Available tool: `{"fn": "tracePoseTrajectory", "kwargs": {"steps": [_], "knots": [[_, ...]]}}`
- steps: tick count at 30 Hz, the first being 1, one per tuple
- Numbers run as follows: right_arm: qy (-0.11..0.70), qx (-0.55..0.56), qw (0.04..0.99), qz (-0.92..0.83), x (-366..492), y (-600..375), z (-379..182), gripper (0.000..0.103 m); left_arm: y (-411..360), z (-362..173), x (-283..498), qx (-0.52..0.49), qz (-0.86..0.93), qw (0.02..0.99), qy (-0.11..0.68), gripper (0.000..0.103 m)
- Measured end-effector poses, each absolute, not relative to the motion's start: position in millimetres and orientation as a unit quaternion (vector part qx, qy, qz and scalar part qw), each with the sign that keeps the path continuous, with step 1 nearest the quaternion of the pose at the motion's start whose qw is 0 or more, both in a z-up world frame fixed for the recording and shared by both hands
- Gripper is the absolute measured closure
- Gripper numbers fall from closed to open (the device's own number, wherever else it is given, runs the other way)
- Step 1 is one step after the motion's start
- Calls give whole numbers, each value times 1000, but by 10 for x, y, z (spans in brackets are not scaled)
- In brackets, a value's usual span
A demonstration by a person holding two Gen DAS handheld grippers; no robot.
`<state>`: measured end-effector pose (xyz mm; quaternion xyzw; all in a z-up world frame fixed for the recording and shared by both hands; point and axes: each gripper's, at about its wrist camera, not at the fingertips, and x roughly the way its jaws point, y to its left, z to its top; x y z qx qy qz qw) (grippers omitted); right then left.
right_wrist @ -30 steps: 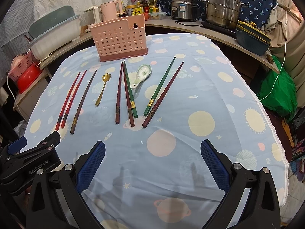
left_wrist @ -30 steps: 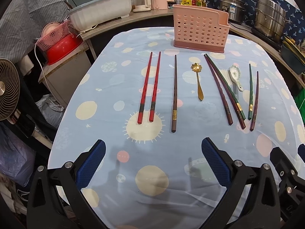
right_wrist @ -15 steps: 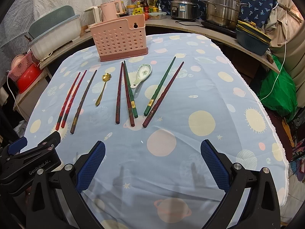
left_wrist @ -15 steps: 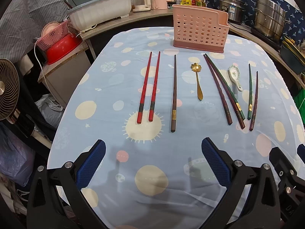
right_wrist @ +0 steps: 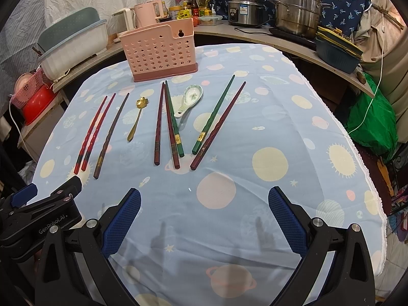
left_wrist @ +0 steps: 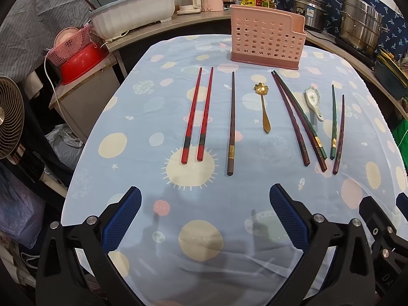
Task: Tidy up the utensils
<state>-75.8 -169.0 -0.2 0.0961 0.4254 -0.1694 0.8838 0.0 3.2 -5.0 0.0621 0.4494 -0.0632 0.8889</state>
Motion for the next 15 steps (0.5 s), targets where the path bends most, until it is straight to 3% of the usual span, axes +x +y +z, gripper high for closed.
{"fn": "tracePoseTrajectory", "kwargs": {"steps": [15], "knots": [[434, 102, 878, -174, -672, -1774, -53, 6, 60, -76, 83, 51, -64, 886, 456, 7]]}}
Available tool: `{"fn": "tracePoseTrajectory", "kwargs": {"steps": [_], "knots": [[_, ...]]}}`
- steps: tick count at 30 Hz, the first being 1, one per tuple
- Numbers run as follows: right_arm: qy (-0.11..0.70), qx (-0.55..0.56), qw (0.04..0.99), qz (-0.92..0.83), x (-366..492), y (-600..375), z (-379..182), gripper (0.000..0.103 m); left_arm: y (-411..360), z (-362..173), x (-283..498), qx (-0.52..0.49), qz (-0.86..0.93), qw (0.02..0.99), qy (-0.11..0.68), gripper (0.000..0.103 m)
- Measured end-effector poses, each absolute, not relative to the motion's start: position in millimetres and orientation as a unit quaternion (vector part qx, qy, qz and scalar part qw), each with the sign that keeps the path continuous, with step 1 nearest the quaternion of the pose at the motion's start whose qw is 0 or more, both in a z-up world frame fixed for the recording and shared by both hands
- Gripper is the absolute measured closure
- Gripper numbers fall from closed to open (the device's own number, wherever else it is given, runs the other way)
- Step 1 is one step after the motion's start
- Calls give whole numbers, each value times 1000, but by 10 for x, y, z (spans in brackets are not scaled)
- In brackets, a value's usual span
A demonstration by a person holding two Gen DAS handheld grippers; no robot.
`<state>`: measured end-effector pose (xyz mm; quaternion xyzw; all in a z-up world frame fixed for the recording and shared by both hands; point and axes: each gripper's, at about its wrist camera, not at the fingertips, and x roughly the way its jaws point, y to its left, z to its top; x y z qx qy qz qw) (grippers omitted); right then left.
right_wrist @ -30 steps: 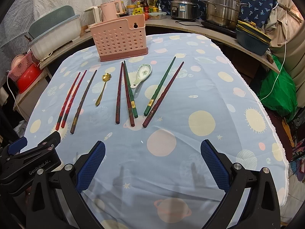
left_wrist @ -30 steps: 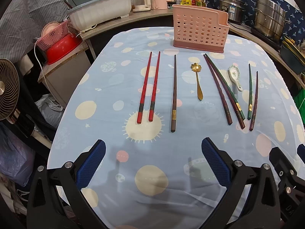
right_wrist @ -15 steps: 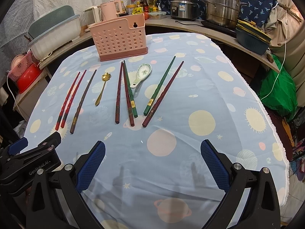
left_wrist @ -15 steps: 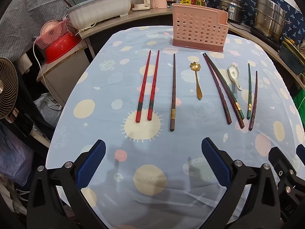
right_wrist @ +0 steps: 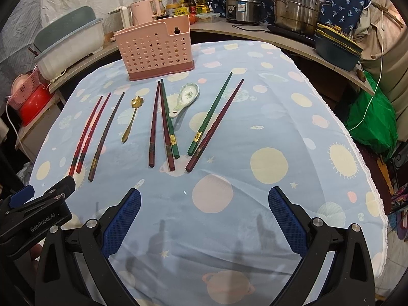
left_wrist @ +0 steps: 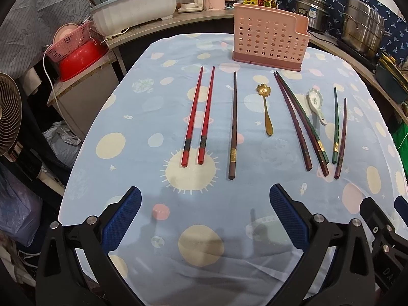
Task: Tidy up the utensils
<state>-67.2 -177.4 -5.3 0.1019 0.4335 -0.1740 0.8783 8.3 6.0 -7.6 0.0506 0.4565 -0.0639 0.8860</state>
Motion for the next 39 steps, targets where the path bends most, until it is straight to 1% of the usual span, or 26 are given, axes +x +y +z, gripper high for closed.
{"fn": "tracePoseTrajectory", "kwargs": {"steps": [10, 21, 25, 27, 29, 31, 33, 35, 38, 39], "knots": [[438, 102, 876, -176, -580, -1841, -85, 6, 148, -127, 219, 40, -55, 883, 465, 7], [446, 109, 868, -186, -504, -1943, -164, 7, 619, -204, 584, 13, -16, 886, 463, 7], [451, 108, 866, -186, -460, -1949, -202, 7, 670, -253, 681, 16, -12, 887, 461, 8], [452, 107, 865, -186, -431, -1946, -220, 7, 639, -301, 719, 19, -18, 884, 466, 11], [455, 105, 864, -187, -398, -1942, -242, 7, 601, -356, 760, 22, -26, 881, 472, 17], [456, 105, 863, -187, -373, -1938, -257, 7, 560, -409, 800, 26, -30, 879, 475, 18], [458, 105, 863, -187, -349, -1936, -266, 7, 539, -453, 837, 29, -32, 877, 478, 22], [459, 104, 862, -188, -328, -1935, -275, 7, 521, -506, 871, 29, -37, 874, 484, 31], [460, 103, 861, -189, -292, -1942, -288, 7, 511, -573, 916, 26, -42, 869, 492, 37], [461, 102, 861, -189, -275, -1945, -295, 7, 513, -584, 923, 26, -43, 869, 493, 37]]}}
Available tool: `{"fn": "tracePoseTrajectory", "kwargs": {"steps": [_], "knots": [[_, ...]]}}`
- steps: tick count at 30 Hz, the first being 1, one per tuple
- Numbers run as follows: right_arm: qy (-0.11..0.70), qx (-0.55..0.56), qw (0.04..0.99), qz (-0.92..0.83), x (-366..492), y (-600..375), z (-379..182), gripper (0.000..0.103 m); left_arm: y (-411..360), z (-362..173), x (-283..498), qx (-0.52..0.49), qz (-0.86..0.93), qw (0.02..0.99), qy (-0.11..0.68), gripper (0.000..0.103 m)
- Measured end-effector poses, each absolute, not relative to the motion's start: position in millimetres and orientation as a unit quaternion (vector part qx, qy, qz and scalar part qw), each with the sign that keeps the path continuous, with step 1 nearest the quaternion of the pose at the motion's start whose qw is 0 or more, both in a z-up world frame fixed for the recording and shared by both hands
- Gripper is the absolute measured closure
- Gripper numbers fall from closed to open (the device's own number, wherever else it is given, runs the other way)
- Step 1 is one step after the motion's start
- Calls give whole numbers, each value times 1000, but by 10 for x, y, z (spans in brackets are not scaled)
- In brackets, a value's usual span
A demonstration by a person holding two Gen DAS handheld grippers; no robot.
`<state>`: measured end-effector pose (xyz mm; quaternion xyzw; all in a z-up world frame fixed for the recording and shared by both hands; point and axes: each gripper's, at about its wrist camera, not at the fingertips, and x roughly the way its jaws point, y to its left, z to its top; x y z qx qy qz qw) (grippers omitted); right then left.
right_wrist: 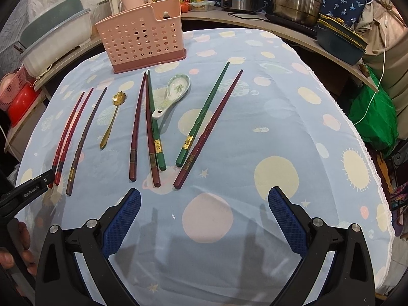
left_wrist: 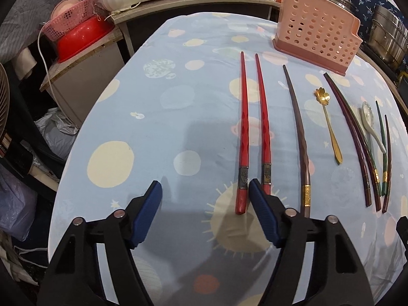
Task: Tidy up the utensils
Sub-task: 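Grasp a red chopstick with the left tool while the right tool grasps a dark red chopstick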
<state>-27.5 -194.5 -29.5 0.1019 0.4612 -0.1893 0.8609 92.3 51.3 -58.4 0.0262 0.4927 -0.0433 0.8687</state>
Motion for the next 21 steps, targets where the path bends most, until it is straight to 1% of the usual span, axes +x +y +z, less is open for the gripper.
{"fn": "tracePoseTrajectory", "kwargs": {"steps": [3, 6, 8, 9, 10, 11, 13, 14, 16, 19, 21], "knots": [[462, 100, 860, -190, -219, -1954, -313, 7, 499, -599, 938, 25, -48, 870, 491, 41], [462, 103, 860, -192, -165, -1982, -324, 9, 472, -600, 948, 24, -57, 870, 489, 50], [462, 106, 859, -193, -133, -2002, -330, 14, 447, -599, 953, 23, -64, 870, 488, 58], [461, 108, 859, -193, -117, -2012, -329, 19, 432, -596, 951, 24, -67, 870, 488, 60], [460, 111, 860, -193, -102, -2028, -328, 23, 422, -592, 949, 23, -74, 870, 487, 65], [460, 114, 859, -194, -88, -2042, -332, 25, 409, -589, 947, 24, -76, 869, 488, 69], [463, 117, 857, -193, -56, -2057, -355, 33, 399, -583, 943, 26, -77, 870, 487, 72], [465, 118, 856, -192, -39, -2061, -370, 36, 402, -584, 939, 25, -78, 870, 487, 72], [470, 120, 854, -189, -9, -2061, -405, 45, 410, -582, 931, 23, -79, 869, 487, 72], [476, 126, 851, -184, 25, -2059, -451, 51, 419, -583, 935, 20, -80, 869, 488, 72], [478, 125, 850, -180, 44, -2044, -474, 52, 420, -586, 936, 20, -79, 869, 487, 72]]}}
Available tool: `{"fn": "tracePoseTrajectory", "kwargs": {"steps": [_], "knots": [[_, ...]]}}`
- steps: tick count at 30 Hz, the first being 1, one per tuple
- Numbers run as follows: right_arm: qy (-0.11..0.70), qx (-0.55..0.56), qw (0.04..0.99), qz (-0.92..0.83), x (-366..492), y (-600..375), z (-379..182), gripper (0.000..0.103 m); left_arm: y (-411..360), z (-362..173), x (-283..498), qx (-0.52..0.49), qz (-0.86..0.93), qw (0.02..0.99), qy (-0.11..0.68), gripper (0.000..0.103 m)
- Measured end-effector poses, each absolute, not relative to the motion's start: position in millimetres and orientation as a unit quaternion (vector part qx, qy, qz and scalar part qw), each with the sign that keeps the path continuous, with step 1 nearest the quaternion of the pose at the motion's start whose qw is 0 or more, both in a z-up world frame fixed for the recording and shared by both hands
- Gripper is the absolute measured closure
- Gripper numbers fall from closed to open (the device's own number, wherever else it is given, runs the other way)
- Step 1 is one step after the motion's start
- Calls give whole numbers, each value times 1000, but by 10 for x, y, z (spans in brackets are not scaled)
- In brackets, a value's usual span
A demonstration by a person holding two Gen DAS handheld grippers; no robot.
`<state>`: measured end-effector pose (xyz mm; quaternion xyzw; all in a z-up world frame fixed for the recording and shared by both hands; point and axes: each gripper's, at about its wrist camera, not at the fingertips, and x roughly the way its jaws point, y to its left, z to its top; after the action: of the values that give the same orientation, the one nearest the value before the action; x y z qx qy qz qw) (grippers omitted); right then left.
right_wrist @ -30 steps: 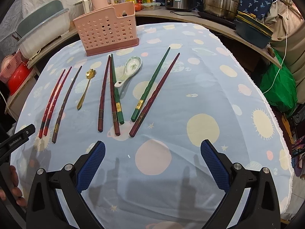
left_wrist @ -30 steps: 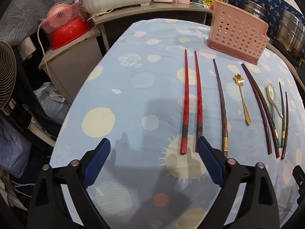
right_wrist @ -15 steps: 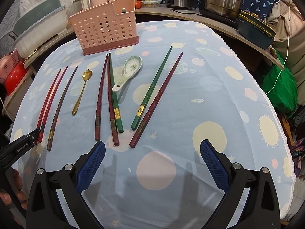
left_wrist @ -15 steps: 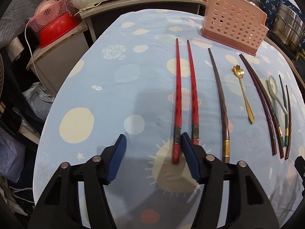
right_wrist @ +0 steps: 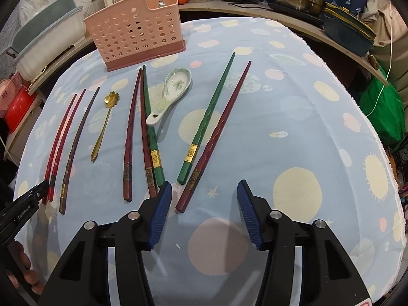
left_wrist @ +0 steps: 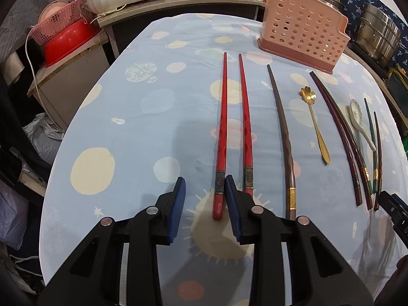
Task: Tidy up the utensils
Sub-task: 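Grasp a red chopstick with the left tool while the right tool grasps a dark red chopstick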
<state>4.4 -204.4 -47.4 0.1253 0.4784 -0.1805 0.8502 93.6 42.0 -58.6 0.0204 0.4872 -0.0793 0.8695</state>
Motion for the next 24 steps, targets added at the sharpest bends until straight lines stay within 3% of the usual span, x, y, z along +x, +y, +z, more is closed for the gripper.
{"fn": "tracePoseTrajectory", "kwargs": {"steps": [3, 12, 20, 24], "knots": [[482, 118, 850, -177, 87, -2007, -514, 54, 410, -588, 937, 22, -78, 870, 486, 72], [481, 117, 852, -174, 35, -2118, -549, 78, 426, -584, 924, 19, -79, 869, 487, 72], [476, 116, 854, -175, 99, -2164, -556, 79, 429, -579, 924, 16, -77, 869, 489, 73], [475, 121, 855, -170, 45, -2202, -554, 93, 454, -573, 914, 14, -78, 869, 488, 82]]}}
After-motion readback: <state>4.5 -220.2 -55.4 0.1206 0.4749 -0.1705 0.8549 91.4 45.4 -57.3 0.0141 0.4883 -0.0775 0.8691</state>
